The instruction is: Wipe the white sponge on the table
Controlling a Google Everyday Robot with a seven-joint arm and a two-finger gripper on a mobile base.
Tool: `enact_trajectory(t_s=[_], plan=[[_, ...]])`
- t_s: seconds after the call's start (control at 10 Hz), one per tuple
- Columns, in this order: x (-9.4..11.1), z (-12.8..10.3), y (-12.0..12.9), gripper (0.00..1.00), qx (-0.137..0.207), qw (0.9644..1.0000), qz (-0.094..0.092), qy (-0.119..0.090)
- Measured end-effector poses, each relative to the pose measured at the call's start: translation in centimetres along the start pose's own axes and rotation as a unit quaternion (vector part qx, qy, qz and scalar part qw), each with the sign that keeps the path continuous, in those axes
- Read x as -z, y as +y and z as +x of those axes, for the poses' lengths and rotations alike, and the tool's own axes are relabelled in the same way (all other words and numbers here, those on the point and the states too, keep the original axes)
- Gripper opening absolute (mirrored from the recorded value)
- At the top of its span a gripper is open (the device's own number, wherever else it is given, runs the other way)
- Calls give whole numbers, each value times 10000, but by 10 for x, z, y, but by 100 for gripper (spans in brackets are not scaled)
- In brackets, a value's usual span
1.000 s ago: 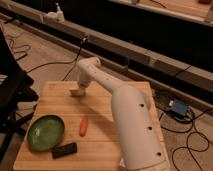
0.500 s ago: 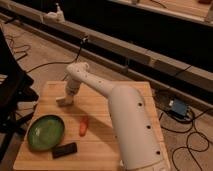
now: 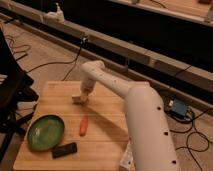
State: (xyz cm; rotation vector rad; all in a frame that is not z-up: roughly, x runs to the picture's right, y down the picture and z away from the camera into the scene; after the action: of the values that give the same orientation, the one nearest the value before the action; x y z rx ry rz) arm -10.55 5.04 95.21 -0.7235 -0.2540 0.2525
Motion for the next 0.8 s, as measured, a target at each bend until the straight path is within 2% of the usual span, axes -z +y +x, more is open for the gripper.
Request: enact_trajectory(t_s=[0.2, 0.3, 0.5, 0.8], plan=[[5, 6, -20, 0, -128, 9997, 147, 153], [3, -4, -28, 0, -97, 9996, 196, 168], [-8, -39, -37, 0, 121, 9997, 203, 106], [-27, -91, -20, 0, 596, 9982, -14, -105]])
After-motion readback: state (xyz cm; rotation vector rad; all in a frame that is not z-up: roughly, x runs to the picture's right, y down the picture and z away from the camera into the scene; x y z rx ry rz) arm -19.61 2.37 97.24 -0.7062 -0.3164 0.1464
